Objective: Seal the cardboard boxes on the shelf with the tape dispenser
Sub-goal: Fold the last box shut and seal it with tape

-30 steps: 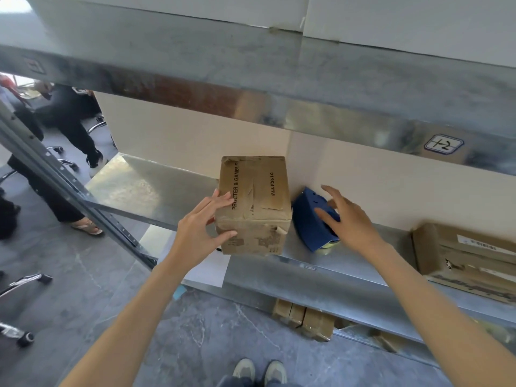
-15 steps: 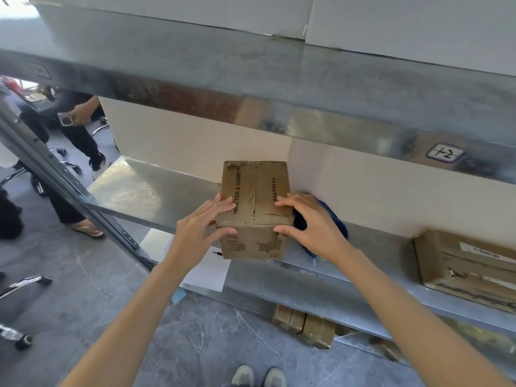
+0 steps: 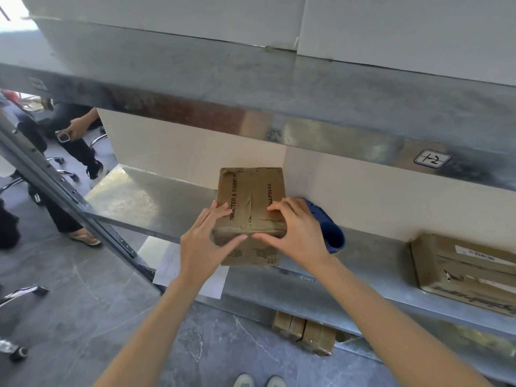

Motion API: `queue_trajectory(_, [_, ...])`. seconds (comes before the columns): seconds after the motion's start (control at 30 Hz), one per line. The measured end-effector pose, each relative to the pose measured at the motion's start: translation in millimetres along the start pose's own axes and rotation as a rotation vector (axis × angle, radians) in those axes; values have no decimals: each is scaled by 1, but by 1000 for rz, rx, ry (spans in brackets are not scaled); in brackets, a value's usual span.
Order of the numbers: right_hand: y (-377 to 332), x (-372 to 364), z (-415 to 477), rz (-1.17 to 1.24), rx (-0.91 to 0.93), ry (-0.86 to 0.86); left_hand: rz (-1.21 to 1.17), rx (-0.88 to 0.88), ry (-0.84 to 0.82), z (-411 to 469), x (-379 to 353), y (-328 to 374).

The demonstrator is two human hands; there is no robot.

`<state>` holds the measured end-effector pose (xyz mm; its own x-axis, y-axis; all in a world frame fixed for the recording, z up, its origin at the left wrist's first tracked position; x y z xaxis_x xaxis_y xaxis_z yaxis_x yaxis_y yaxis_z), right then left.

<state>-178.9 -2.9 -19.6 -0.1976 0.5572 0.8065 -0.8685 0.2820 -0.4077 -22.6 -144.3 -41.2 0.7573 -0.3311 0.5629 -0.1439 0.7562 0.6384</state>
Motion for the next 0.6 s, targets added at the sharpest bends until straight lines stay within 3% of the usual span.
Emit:
queue_trajectory(0.23, [0, -3, 1, -39, -25, 17, -2, 35, -10, 0, -2, 0])
queue_trajectory(0.3, [7, 2, 2, 28, -35, -66, -48, 41, -65, 2, 1, -5])
queue_trajectory(0.43, [31, 11, 4, 240, -35, -367, -272, 121, -333, 10, 12, -19])
queue_trajectory(0.5, [34, 11, 5, 258, -23, -384, -300, 134, -400, 12, 12, -21])
queue_trajectory(0.6, [31, 10, 2, 255, -13, -344, -306, 144, -372, 9, 12, -19])
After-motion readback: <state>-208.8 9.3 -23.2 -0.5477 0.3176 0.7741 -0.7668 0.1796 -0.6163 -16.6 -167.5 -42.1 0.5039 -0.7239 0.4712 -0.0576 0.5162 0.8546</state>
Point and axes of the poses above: each hand's wrist, its own z-axis towards the middle knuckle, its own x-axis out of the back of the hand, y = z × x, the point moved 5 cm from there along z, towards the middle knuckle
